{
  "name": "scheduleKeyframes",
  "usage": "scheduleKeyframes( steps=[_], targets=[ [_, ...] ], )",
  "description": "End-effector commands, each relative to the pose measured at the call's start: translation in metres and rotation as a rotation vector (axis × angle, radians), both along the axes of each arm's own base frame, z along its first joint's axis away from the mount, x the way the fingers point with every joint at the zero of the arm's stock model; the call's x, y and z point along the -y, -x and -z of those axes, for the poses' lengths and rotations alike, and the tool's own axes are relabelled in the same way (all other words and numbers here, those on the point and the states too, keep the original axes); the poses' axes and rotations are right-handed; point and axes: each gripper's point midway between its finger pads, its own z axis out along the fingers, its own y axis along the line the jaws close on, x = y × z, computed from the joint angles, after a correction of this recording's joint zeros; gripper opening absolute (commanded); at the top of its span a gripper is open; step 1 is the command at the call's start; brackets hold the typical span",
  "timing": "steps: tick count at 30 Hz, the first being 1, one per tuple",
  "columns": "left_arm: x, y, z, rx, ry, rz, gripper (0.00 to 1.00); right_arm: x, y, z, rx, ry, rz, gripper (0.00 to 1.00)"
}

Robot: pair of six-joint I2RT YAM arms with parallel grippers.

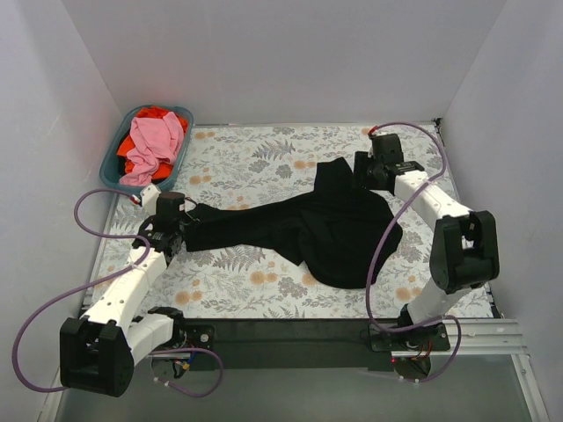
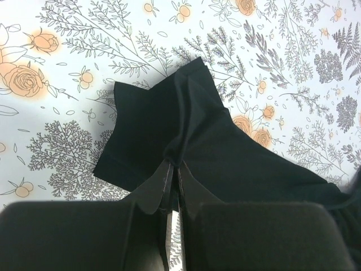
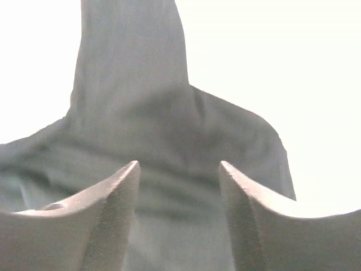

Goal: Fold and stack the t-shirts
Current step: Flatten the tshirt out

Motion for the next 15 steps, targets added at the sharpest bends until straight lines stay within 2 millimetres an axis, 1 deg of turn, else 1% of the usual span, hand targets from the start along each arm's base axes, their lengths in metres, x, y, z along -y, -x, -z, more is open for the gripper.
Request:
scheduleKeyframes(
  steps=[1,2,3,4,5,6,7,8,9,10,11,13,14,15],
  targets=[
    [-0.006,-0.005,-0.010,0.031,-0.044,0.000,0.00,0.000,-0.055,-0.020,0.120,-0.047,-0.023,0.63],
    [-0.005,-0.006,-0.011,0.036,-0.039,0.007,0.00,0.000,-0.063,-0.018,0.125,-0.054,-0.031,0.61],
    [-0.004,-0.006,-0.010,0.035,-0.037,0.009,0.00,0.003,-0.080,-0.017,0.138,-0.057,-0.025,0.60],
    [-0.003,-0.006,-0.010,0.036,-0.034,0.013,0.00,0.003,-0.086,-0.014,0.139,-0.058,-0.041,0.56],
    [-0.003,-0.006,-0.009,0.034,-0.034,0.013,0.00,-0.004,-0.093,-0.013,0.138,-0.084,-0.073,0.56],
    [-0.003,-0.007,-0.010,0.036,-0.037,0.016,0.00,-0.008,-0.102,-0.005,0.124,-0.104,-0.097,0.56],
    [-0.003,-0.006,-0.010,0.036,-0.040,0.018,0.00,-0.011,-0.107,-0.003,0.125,-0.107,-0.123,0.56],
    [-0.004,-0.006,-0.010,0.035,-0.043,0.017,0.00,-0.014,-0.110,0.012,0.098,-0.112,-0.140,0.56],
    [-0.004,-0.006,-0.011,0.038,-0.046,0.017,0.00,-0.021,-0.115,0.009,0.107,-0.135,-0.170,0.55],
    [-0.005,-0.005,-0.010,0.035,-0.048,0.017,0.00,-0.023,-0.117,0.011,0.105,-0.138,-0.185,0.56],
    [-0.005,-0.005,-0.012,0.036,-0.049,0.015,0.00,-0.025,-0.119,0.021,0.086,-0.140,-0.191,0.56],
    [-0.005,-0.005,-0.011,0.032,-0.050,0.016,0.00,-0.023,-0.123,0.027,0.082,-0.127,-0.184,0.57],
    [-0.005,-0.005,-0.011,0.033,-0.050,0.016,0.00,-0.022,-0.124,0.034,0.070,-0.119,-0.180,0.57],
    [-0.005,-0.005,-0.011,0.032,-0.051,0.016,0.00,-0.018,-0.125,0.037,0.068,-0.104,-0.173,0.57]
  ],
)
